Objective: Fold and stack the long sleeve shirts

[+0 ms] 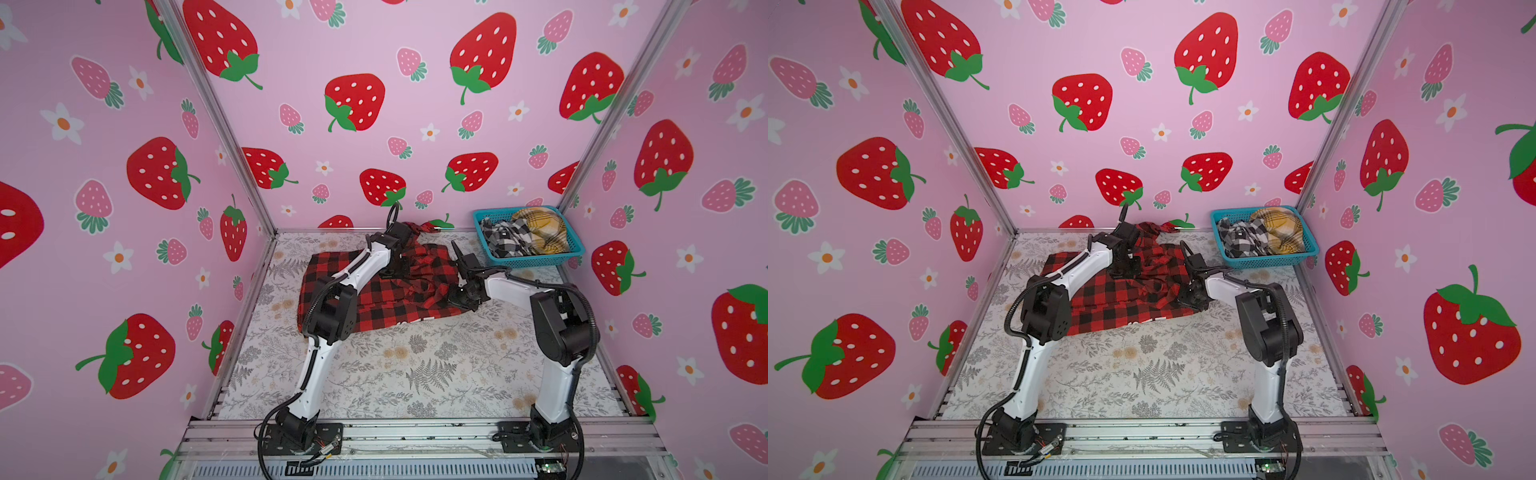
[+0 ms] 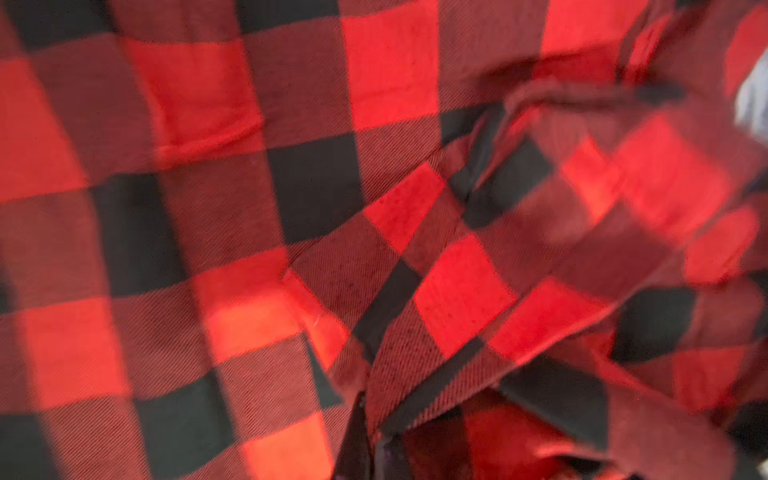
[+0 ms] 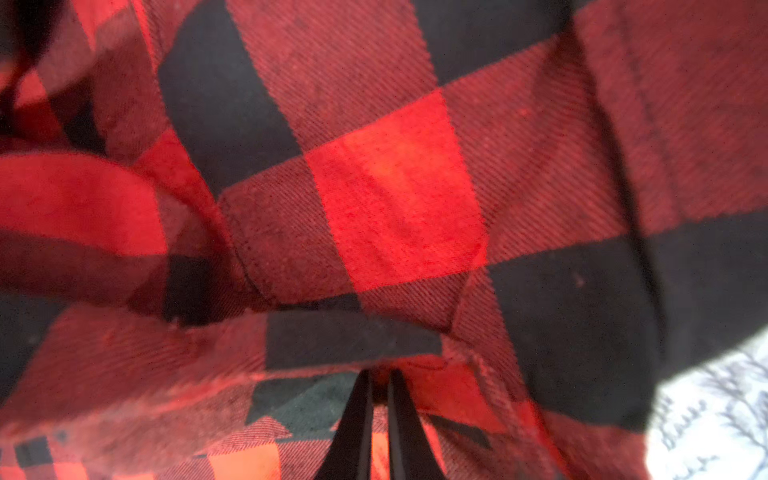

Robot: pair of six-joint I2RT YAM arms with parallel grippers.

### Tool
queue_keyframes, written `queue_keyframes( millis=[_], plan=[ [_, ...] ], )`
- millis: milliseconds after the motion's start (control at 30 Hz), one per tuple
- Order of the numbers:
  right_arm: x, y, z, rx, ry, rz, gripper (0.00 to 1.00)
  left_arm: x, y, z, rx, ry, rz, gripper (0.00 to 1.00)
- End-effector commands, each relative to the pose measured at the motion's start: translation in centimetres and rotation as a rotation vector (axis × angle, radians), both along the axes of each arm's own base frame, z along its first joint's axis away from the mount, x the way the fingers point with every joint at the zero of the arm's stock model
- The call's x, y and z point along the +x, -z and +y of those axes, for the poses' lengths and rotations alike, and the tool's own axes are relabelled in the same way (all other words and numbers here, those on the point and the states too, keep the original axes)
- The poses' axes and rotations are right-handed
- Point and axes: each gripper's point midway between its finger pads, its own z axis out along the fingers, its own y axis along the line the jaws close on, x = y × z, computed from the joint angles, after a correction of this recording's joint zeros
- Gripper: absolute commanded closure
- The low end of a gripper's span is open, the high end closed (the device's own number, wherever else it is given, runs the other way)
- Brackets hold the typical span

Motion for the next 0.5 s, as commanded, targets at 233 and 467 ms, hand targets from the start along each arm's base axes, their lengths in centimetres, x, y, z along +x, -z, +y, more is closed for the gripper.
queue_keyframes(
  millis=[233,467],
  plan=[
    [-3.1,4.5,-2.6,-0.054,0.057,0.132,0.92,-5.5,1.1,10.4,-0.049,-0.413,0.046,0.57],
    [-2.7,3.7,-2.2,-0.035,0.045,0.110,0.92,-1.2,-5.1,6.3,-0.098,-0.199,-0.122,0.38]
  ],
)
